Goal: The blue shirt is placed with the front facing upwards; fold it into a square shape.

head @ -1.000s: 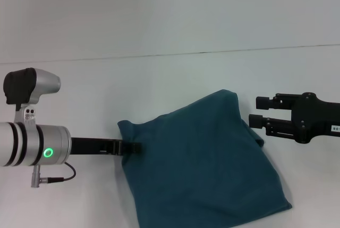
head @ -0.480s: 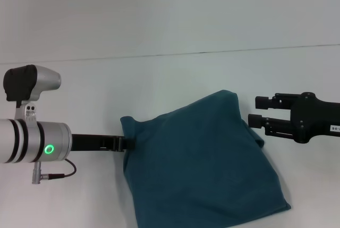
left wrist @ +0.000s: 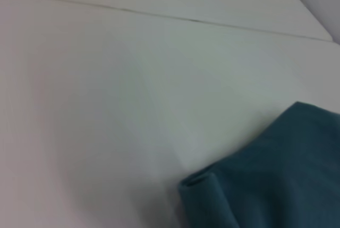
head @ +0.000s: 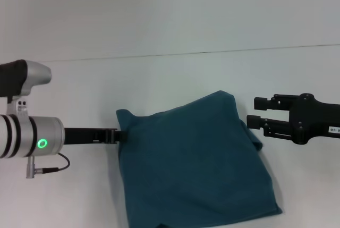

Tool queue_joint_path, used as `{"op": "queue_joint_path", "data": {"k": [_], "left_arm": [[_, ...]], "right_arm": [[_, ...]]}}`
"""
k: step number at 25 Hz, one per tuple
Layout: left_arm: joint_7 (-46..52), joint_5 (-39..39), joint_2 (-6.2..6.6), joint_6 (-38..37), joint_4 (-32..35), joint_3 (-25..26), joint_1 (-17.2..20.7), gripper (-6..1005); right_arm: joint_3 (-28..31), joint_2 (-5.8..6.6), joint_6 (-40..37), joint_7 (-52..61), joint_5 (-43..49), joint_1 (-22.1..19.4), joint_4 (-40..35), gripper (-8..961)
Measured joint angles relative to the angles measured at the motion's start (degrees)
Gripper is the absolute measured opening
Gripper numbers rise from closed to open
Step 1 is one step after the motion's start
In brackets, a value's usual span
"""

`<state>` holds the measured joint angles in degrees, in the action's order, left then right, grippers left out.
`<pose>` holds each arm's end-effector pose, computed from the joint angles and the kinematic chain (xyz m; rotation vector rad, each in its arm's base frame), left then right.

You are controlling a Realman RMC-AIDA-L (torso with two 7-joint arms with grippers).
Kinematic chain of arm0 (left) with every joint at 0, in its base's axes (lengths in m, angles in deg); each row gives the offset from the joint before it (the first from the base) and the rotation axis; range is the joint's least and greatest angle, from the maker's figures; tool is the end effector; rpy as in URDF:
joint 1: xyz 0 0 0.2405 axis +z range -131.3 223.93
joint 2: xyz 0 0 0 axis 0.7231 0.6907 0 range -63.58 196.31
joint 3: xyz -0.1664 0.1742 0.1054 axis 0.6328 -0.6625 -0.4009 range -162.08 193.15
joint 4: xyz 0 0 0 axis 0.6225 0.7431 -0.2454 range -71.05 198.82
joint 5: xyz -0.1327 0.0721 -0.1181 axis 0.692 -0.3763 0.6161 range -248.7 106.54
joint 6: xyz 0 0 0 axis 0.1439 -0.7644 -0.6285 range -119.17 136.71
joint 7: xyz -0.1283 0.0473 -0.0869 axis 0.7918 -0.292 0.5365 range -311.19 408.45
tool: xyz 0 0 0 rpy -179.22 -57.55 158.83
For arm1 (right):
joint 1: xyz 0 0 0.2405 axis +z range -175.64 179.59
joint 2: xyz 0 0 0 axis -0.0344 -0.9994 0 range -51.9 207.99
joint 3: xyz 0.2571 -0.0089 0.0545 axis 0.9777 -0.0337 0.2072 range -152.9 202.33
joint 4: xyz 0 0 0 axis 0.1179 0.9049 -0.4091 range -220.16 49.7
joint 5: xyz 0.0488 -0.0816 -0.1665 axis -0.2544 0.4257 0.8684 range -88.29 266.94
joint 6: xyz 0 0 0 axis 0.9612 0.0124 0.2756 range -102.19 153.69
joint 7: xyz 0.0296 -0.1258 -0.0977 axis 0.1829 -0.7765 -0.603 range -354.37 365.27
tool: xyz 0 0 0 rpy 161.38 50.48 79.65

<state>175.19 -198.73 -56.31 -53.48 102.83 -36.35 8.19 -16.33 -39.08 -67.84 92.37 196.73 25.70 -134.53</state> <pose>-0.2447 0.3808 -0.0667 -2.3691 -1.4165 -0.3183 0.2569 0.3161 0.0310 -2.6231 0.6411 0.7506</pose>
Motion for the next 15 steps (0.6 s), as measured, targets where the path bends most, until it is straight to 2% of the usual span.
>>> {"op": "queue_joint_path", "data": {"k": [9, 15], "left_arm": [[0.0, -0.2, 1.22, -0.3, 0.8, 1.7, -0.1, 15], [0.0, -0.9, 1.60, -0.6, 0.9, 2.1, -1.0, 14]], "right_arm": [[0.0, -0.18, 0.1, 0.0, 0.1, 0.0, 0.3, 620], [0.0, -0.21, 0.1, 0.0, 0.1, 0.0, 1.0, 625]]}}
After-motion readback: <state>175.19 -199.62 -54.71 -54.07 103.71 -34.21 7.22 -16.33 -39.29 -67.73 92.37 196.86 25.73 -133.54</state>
